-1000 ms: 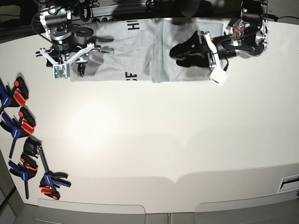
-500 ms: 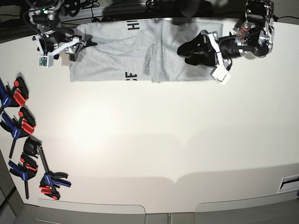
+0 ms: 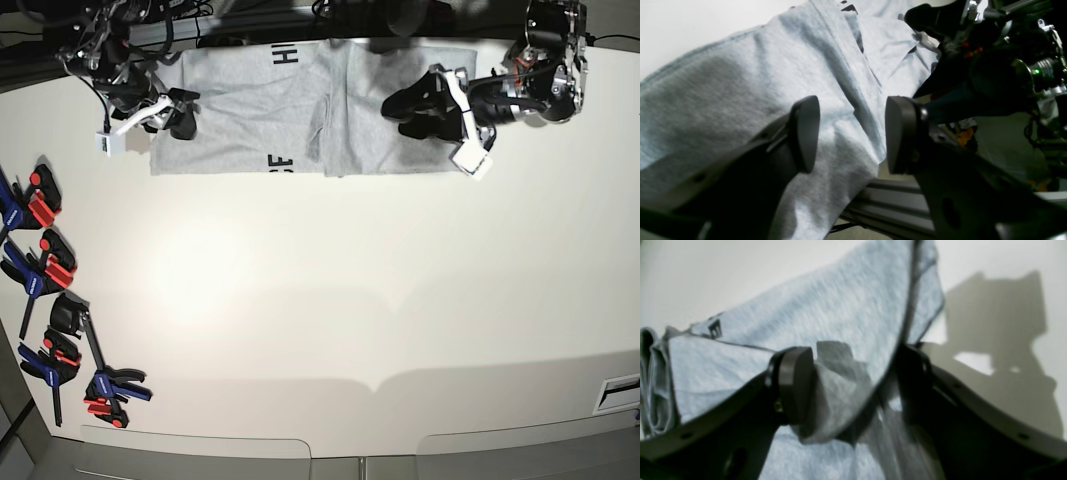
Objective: Fold the T-shirt properly
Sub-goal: 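Grasp the shirt's other end with the right gripper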
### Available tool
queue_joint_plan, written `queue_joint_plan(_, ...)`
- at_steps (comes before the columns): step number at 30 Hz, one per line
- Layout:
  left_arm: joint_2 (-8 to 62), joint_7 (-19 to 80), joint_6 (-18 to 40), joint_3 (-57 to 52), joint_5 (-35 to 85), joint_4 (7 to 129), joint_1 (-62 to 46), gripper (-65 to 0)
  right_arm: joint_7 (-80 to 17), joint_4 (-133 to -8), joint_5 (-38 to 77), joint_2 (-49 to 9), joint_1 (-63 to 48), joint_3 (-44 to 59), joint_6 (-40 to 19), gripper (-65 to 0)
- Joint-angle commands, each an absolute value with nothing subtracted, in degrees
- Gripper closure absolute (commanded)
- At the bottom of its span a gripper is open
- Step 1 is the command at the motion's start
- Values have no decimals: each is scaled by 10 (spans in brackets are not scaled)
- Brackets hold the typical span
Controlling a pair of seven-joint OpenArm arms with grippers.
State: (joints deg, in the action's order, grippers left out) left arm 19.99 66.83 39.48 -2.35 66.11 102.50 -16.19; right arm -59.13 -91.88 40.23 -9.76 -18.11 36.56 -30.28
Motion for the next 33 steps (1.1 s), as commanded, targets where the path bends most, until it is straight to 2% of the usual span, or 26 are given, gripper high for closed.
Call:
queue_joint_plan(1,204,657,400,-26,675,1035,-159,-290,-614,-921,389,-103,-181,366,-300,-373)
queue_joint_plan(15,204,657,400,-26,675,1035,-160,-290,-607,-953,397,-103,-181,453,-300,-372)
queue_joint_plan(33,204,657,400,-26,675,1035,-160,-290,-620,-951,386,-71,-181,411,-300,-370)
